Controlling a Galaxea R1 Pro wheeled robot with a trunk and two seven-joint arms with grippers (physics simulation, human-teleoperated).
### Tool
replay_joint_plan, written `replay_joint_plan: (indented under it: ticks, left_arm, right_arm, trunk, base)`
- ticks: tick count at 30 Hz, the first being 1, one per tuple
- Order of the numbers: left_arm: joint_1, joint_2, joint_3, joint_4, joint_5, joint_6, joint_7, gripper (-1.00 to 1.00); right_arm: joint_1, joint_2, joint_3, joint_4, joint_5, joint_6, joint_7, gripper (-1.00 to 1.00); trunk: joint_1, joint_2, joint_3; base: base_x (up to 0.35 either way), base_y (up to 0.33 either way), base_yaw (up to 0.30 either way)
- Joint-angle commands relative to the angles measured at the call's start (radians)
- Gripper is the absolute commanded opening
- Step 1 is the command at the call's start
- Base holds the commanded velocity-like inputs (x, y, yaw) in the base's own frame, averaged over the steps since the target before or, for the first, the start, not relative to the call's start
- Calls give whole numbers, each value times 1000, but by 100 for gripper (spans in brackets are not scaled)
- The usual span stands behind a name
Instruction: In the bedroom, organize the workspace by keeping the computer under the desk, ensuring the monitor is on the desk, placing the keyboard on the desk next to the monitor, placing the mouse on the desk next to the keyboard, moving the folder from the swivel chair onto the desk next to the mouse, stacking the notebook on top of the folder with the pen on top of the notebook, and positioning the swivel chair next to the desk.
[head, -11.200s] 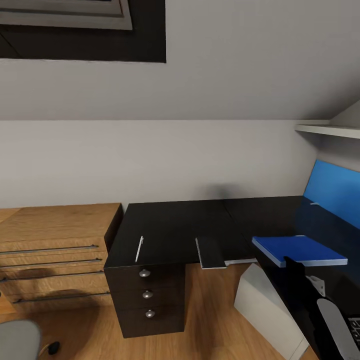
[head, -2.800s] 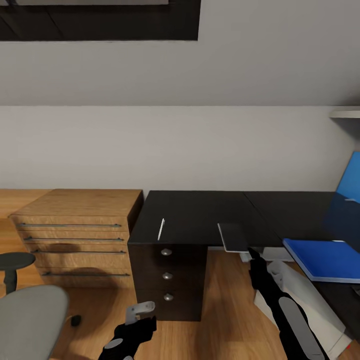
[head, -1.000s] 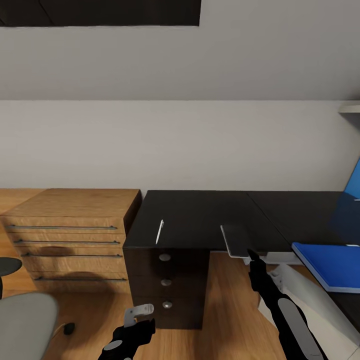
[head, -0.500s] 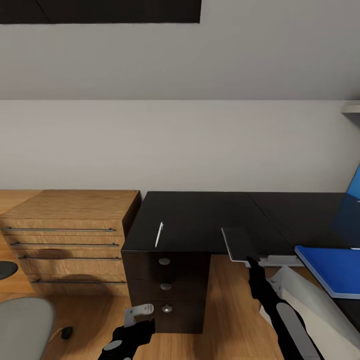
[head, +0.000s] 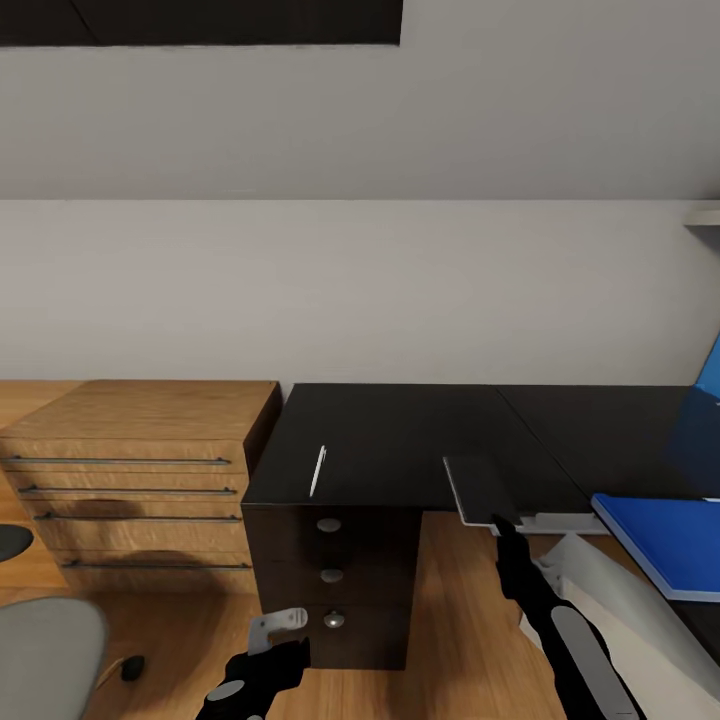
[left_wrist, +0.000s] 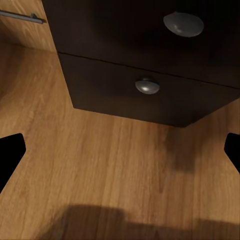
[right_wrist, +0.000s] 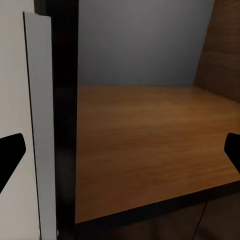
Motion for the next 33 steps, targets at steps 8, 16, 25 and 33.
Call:
replay_joint_plan:
  ticks: [8, 16, 25, 33]
  left_arm:
    - [-1, 0, -2, -1, 8, 2, 9, 100]
    - [-1, 0, -3, 0, 8, 3, 9, 100]
    - [-1, -2, -3, 6, 7, 3, 9, 100]
    - [-1, -1, -3, 9, 7, 2, 10, 100]
  right_arm:
    - [0, 0, -1, -3, -5, 4, -6, 100]
    - [0, 0, -1, -3, -5, 4, -6, 100]
    - [0, -1, 0, -3, -5, 4, -6, 100]
    - [0, 0, 0, -5, -5, 4, -6, 100]
  trunk:
    - [0, -1, -1]
    - [-19, 34, 15]
    - [-38, 69, 30]
    - [-38, 69, 30]
  base:
    - [1, 0, 0]
    - [0, 0, 0]
    - [0, 0, 0]
    - [5, 2, 0]
